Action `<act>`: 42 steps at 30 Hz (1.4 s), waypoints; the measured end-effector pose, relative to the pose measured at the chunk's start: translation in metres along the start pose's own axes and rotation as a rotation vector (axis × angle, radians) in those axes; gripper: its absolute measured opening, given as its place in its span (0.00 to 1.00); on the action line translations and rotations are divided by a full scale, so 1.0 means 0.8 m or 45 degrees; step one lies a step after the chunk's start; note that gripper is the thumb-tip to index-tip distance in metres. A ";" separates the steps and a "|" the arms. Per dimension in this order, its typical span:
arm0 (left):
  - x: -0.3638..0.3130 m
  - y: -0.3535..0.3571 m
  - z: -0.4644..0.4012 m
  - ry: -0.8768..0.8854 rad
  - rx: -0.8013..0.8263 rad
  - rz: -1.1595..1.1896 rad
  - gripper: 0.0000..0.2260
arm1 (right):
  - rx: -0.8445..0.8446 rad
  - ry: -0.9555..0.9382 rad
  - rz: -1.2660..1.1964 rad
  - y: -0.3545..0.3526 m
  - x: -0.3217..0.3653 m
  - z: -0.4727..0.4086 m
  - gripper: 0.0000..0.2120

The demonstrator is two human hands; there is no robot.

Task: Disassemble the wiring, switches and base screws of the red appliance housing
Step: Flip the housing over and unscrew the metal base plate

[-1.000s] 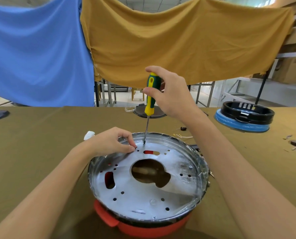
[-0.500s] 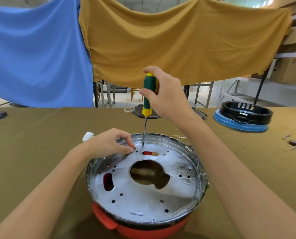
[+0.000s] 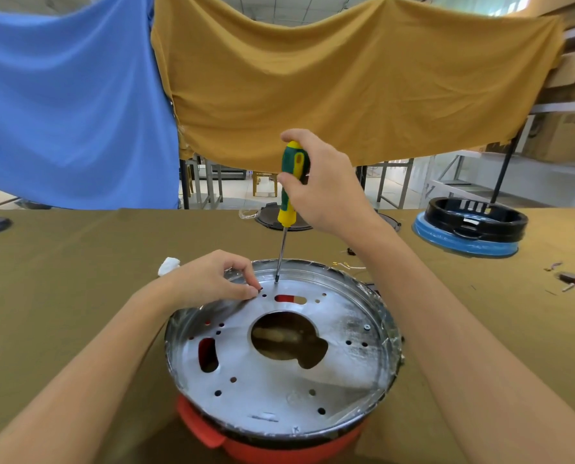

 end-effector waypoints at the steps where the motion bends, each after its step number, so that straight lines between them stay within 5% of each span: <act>1: 0.000 0.000 0.000 -0.004 -0.001 0.005 0.02 | 0.027 0.003 -0.034 0.003 0.000 0.000 0.21; 5: 0.002 0.000 0.000 -0.027 0.000 0.019 0.03 | -0.008 0.003 -0.043 0.006 -0.003 0.004 0.15; 10: 0.002 0.001 -0.001 -0.021 0.009 0.013 0.02 | -0.130 -0.004 0.052 -0.004 0.000 0.006 0.19; 29: 0.005 0.001 -0.002 -0.012 0.006 0.020 0.01 | -0.017 0.025 -0.011 -0.002 -0.005 0.001 0.20; 34: 0.008 0.002 -0.002 -0.031 0.005 0.024 0.01 | -0.051 0.025 -0.028 0.003 -0.005 0.006 0.13; 42: 0.005 0.001 -0.001 -0.016 -0.002 0.008 0.02 | -0.073 0.049 -0.007 -0.010 -0.010 0.001 0.21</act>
Point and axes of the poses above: each hand's wrist, its own z-axis away from the middle knuckle, its own y-axis out of the palm, x = y × z, the point moved 10 cm from there along -z, towards the middle knuckle, and after that the axes turned 9 degrees about x, right-handed, at the moved point
